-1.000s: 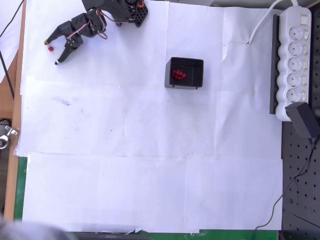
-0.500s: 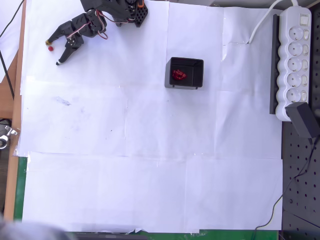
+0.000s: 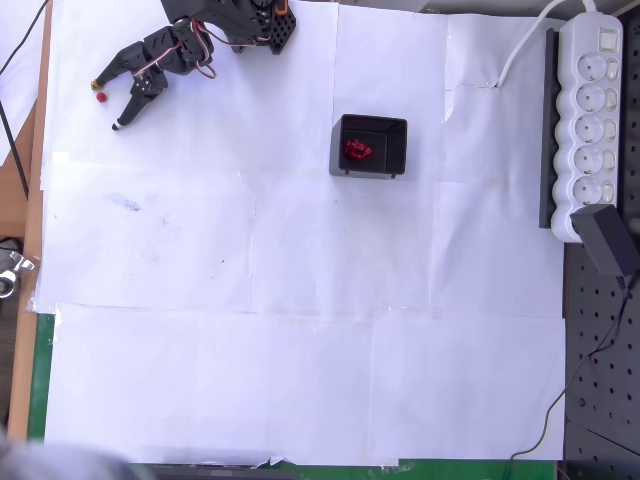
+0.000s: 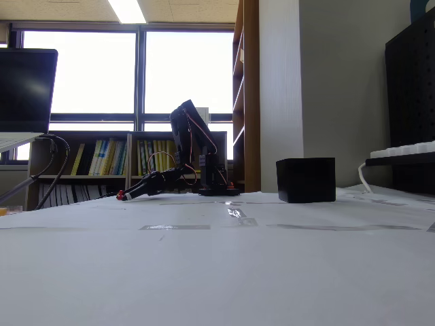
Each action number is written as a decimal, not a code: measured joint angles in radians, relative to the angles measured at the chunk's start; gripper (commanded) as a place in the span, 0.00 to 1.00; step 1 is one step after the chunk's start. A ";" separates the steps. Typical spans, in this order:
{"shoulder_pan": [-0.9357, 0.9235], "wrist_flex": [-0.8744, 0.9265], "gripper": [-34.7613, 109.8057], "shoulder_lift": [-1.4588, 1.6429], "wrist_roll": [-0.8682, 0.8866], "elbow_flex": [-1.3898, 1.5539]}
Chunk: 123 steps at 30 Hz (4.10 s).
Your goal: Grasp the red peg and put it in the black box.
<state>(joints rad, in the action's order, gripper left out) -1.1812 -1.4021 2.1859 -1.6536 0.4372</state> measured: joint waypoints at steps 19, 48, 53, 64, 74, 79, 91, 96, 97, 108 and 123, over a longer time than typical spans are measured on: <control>0.000 0.000 0.34 0.000 0.025 0.000; 0.005 0.005 0.24 -0.006 -0.046 -0.023; 0.032 0.109 0.24 -0.183 -0.041 -0.084; 0.089 1.292 0.24 -0.770 -0.035 0.259; 0.258 2.477 0.24 -0.712 0.084 1.094; 0.423 2.967 0.24 -0.600 0.212 1.578; 0.899 3.186 0.24 -0.566 0.397 1.907; 1.155 3.186 0.24 -0.571 0.568 1.850; 1.207 3.186 0.24 -0.571 0.607 1.833; 1.697 3.186 0.24 -0.571 0.914 1.684; 1.876 3.186 0.33 -0.492 1.035 1.672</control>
<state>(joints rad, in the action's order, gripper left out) 0.6949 1.7840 1.6935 -0.6182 2.1092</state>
